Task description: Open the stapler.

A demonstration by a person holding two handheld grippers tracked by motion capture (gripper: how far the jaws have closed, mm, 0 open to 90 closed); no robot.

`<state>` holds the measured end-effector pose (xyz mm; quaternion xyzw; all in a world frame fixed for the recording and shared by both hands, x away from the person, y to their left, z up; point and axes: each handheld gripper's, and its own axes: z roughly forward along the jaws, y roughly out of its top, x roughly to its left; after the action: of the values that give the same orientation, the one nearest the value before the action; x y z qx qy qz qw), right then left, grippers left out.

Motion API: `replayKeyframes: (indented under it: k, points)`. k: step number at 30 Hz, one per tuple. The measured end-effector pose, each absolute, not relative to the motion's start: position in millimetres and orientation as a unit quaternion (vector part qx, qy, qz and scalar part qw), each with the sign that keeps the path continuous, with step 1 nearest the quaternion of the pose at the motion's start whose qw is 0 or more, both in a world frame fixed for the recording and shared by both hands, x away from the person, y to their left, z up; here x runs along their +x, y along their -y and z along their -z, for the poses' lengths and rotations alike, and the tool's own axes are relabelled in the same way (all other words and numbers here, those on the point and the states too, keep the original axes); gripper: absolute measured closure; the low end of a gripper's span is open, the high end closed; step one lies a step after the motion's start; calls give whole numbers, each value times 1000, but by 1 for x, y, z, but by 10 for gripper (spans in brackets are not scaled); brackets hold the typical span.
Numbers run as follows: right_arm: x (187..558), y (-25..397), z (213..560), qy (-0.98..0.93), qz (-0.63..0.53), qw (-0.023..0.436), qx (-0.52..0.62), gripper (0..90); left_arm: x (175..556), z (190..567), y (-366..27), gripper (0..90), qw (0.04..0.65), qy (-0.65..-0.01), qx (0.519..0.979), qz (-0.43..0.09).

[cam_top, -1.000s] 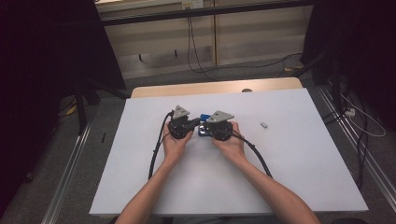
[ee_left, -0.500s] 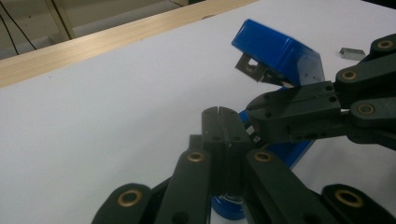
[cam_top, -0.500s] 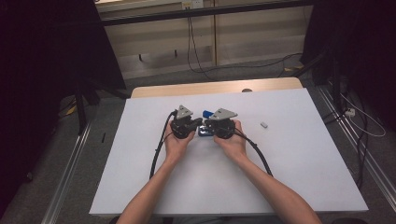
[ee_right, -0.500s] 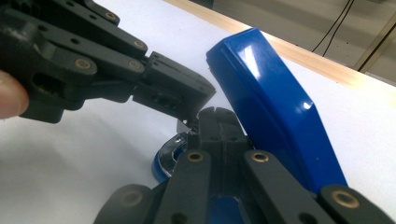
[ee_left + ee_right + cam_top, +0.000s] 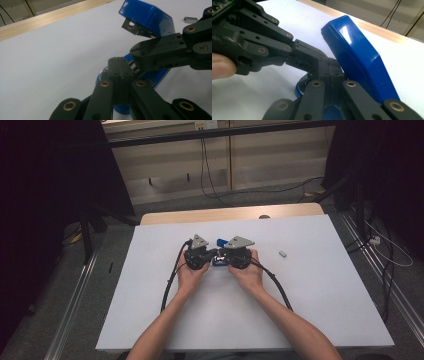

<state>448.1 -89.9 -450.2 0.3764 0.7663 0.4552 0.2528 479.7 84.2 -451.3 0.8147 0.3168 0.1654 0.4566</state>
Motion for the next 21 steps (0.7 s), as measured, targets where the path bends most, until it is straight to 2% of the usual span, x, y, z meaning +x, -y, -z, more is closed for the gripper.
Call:
replayKeyframes:
  k: [21]
  points:
    - [446,96,440,-746,-461,261,404,900,478,454,-85,900,465,-316,810,-168]
